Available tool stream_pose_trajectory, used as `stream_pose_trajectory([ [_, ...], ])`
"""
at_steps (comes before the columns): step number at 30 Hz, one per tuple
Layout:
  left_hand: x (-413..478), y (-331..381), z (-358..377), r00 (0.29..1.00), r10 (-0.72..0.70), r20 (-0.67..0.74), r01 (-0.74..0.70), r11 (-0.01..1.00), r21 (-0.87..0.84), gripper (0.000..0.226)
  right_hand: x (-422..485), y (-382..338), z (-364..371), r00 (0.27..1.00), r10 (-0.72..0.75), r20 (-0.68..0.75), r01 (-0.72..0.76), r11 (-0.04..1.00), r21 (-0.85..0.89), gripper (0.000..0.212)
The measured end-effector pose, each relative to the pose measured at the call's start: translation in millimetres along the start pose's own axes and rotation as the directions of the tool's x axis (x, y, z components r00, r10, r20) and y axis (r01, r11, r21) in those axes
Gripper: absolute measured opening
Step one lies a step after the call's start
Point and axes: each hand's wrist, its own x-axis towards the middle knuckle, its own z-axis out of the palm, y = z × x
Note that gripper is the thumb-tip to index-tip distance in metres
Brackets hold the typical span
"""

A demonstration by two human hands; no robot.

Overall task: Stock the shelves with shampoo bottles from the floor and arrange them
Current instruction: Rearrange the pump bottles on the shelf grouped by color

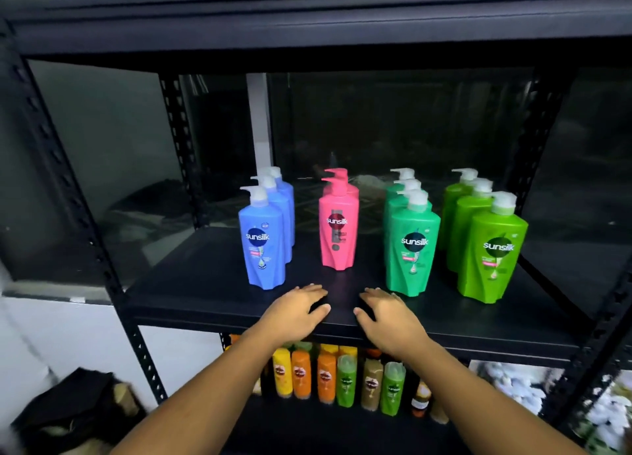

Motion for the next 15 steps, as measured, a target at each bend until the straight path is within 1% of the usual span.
stream_pose_trajectory([
  [3, 4, -13, -5, 1.0, -0.002, 0.002, 0.002, 1.0, -0.017, 0.055, 17, -12, 5, 0.999, 0.026, 0.035, -0.027, 0.999, 0.038, 0.056],
  [5, 10, -18, -7, 1.0, -0.001, -0.009, 0.001, 0.998, -0.061, 0.057, 28, -17, 8, 0.997, 0.071, 0.036, -0.074, 0.993, 0.092, 0.06],
  [7, 18, -18, -9, 0.999, 0.0, -0.042, -0.005, 0.991, -0.134, 0.057, 40, -22, 8, 0.992, 0.129, 0.003, -0.127, 0.974, 0.19, 0.062],
  [10, 34, -13, -12, 0.992, -0.014, -0.124, -0.019, 0.965, -0.263, 0.057, 61, -31, 4, 0.969, 0.235, -0.074, -0.194, 0.914, 0.357, 0.056],
  [11, 41, -12, -12, 0.988, -0.039, -0.148, -0.01, 0.949, -0.315, 0.062, 70, -32, 4, 0.954, 0.283, -0.095, -0.223, 0.888, 0.403, 0.058],
  [13, 55, -11, -9, 0.975, -0.125, -0.182, 0.034, 0.899, -0.437, 0.078, 86, -33, 6, 0.925, 0.361, -0.116, -0.262, 0.83, 0.492, 0.07],
  [15, 69, -11, -5, 0.959, -0.21, -0.191, 0.073, 0.834, -0.547, 0.09, 98, -33, 8, 0.912, 0.385, -0.139, -0.238, 0.776, 0.584, 0.078],
])
